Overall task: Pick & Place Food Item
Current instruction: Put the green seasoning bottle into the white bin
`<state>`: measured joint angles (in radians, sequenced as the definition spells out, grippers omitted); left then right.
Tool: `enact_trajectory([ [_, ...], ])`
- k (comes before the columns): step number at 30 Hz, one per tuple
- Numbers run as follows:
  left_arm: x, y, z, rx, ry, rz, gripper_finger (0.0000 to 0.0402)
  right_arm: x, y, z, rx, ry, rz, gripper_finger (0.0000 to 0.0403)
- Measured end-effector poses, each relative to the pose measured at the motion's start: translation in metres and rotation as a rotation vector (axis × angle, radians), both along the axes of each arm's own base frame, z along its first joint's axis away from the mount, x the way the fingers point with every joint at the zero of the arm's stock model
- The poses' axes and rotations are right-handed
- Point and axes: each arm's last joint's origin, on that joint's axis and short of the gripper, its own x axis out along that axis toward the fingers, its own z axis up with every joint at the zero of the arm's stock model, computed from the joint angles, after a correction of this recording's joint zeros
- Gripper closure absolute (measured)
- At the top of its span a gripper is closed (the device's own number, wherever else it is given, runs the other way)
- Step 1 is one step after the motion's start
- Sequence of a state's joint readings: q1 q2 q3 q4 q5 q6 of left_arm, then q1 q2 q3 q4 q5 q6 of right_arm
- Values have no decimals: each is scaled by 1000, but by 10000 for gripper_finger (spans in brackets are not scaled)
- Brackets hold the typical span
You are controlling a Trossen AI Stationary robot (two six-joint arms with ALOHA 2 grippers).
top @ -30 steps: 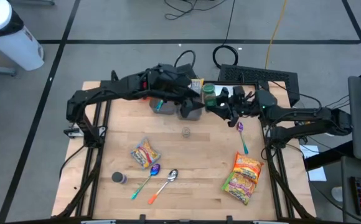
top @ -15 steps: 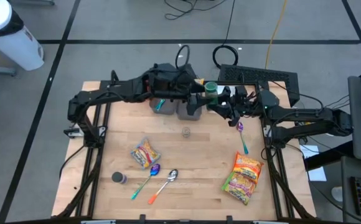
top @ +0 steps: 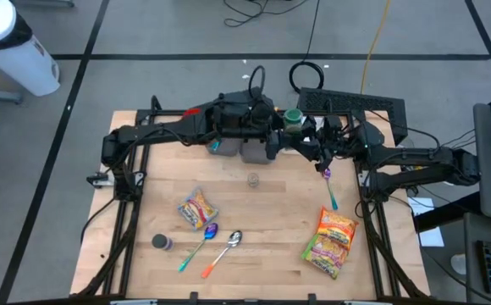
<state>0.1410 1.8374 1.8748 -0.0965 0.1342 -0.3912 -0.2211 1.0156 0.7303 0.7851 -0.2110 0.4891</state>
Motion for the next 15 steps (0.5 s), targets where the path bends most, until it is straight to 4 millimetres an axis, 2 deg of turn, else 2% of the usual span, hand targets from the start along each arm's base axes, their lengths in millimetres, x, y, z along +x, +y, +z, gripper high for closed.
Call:
enact_trajectory([
  [11, 0, 2, 0, 7, 0, 3, 123, 0, 0, 0, 0, 0, 2, 209],
  [15, 0, 2, 0, 25, -10, 2, 140, 0, 0, 0, 1, 4, 2, 209],
])
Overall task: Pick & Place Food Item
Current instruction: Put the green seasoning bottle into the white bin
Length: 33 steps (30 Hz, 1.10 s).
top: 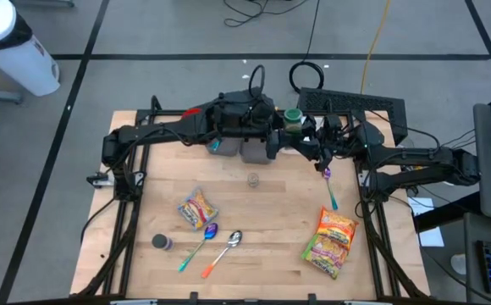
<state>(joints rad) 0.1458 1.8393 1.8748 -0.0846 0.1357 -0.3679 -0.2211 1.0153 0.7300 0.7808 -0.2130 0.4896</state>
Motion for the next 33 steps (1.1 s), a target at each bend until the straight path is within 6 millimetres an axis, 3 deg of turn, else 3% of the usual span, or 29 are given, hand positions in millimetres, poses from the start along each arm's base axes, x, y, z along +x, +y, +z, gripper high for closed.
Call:
enact_trajectory([
  [7, -1, 6, 1, 6, -9, -29, 195, 0, 0, -1, 6, 13, 4, 210],
  [17, -1, 8, 0, 1, -1, -44, 195, 1, 0, -3, 8, 33, 15, 210],
  [26, -9, 7, 0, 33, 70, -43, 195, 5, -1, -16, 118, 185, 97, 70],
  [33, -26, 5, 1, 45, 191, -28, 195, 3, 1, -21, 81, 252, 160, 49],
])
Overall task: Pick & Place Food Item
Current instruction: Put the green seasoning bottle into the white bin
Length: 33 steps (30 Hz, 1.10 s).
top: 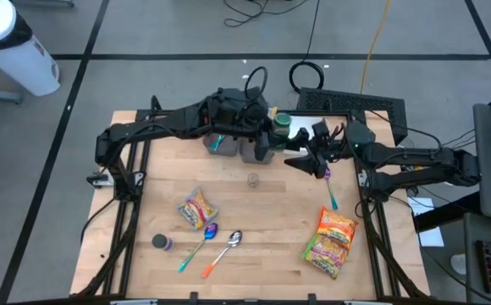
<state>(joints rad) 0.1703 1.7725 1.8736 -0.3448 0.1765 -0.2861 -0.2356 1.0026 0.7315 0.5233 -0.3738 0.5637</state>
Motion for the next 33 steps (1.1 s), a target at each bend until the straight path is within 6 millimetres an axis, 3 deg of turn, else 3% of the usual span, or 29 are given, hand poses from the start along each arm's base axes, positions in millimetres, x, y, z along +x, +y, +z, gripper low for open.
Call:
enact_trajectory([
  [6, -18, -9, -2, -24, 153, -11, 195, -15, -1, -3, -104, 124, -33, 63],
  [10, -18, -20, -6, -30, 198, -32, 195, -19, -1, 15, -182, 192, -41, 64],
  [16, -12, -32, -13, -30, 222, -63, 195, -9, -4, 45, -297, 267, -32, 64],
  [25, -9, -36, -19, -35, 247, -53, 195, 16, -18, 59, -246, 269, 86, 64],
  [33, -10, -42, -23, -34, 296, -54, 195, 16, -26, 76, -226, 188, 92, 64],
])
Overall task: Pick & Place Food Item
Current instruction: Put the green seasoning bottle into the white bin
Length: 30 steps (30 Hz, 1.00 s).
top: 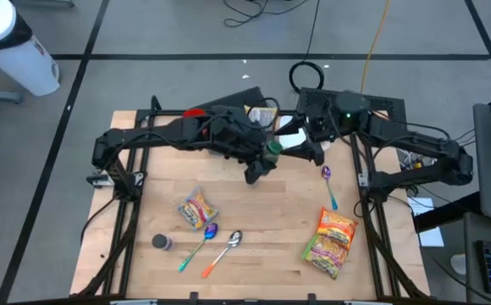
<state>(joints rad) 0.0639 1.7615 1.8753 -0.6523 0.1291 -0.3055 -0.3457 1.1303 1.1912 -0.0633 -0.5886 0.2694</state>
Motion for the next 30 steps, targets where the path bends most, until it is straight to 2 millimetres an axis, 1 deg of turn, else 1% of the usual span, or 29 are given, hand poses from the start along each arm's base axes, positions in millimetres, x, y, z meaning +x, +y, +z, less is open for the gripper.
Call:
enact_trajectory([
  [4, 0, 0, -1, -18, 15, 3, 195, 0, -1, -1, 38, 17, 42, 64],
  [11, -1, 0, -2, -42, 19, 3, 195, 11, 1, -11, 56, 59, 79, 64],
  [17, -2, 0, -4, -56, 48, 3, 195, 19, -1, -18, 66, 87, 79, 64],
  [21, -4, 1, -7, -61, 85, 7, 195, 22, -2, -19, 65, 86, 78, 64],
  [26, -5, 5, -8, -72, 101, 22, 195, 22, -2, -18, 54, 74, 79, 64],
  [30, -5, 9, -9, -92, 104, 17, 195, 28, -4, -25, 69, 106, 79, 64],
])
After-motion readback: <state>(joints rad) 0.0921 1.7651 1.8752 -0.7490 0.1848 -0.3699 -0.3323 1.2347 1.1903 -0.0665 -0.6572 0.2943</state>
